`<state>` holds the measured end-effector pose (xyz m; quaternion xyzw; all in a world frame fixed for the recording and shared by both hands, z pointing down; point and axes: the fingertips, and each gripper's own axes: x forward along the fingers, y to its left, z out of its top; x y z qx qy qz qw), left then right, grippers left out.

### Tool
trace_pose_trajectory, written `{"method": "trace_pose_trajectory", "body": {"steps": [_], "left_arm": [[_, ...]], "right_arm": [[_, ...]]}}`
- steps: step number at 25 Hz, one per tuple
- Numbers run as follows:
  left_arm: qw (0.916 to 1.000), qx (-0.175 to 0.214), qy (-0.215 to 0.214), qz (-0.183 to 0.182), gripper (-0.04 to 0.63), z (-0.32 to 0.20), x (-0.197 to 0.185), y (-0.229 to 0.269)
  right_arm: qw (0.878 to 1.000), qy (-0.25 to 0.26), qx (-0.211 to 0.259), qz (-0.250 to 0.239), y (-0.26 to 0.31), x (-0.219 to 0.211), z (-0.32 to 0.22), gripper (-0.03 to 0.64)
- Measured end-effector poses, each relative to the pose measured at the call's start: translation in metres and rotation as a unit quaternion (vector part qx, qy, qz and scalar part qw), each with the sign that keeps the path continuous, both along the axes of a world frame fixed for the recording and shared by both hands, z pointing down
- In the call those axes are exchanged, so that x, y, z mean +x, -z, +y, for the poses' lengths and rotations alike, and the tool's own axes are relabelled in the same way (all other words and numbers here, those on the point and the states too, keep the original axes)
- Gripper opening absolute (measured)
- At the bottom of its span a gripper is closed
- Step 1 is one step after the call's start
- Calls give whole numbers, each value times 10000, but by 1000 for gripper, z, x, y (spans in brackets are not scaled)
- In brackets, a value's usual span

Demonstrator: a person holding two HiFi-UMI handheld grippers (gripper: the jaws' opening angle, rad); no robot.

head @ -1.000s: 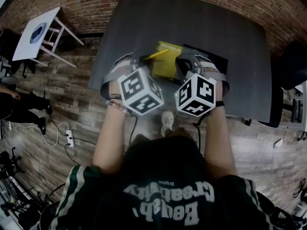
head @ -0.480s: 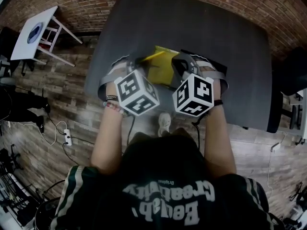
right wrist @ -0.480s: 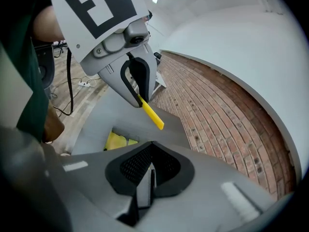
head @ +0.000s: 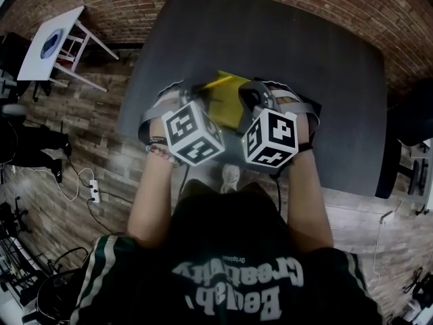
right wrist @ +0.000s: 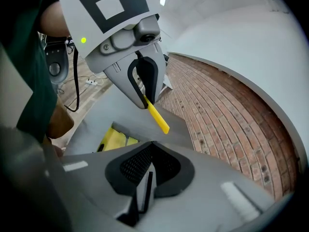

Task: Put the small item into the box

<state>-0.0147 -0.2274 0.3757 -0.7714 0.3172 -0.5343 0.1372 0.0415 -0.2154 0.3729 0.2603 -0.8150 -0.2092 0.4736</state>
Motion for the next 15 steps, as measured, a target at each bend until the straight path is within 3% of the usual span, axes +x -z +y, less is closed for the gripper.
{"method": "trace_pose_trajectory", "body": {"steps": [15], "left_arm": [[9997,-108,142,138,54,-1,14,-2]], "right_arm": [[9998,-87,58,-147,-3,15,-10,5]]}}
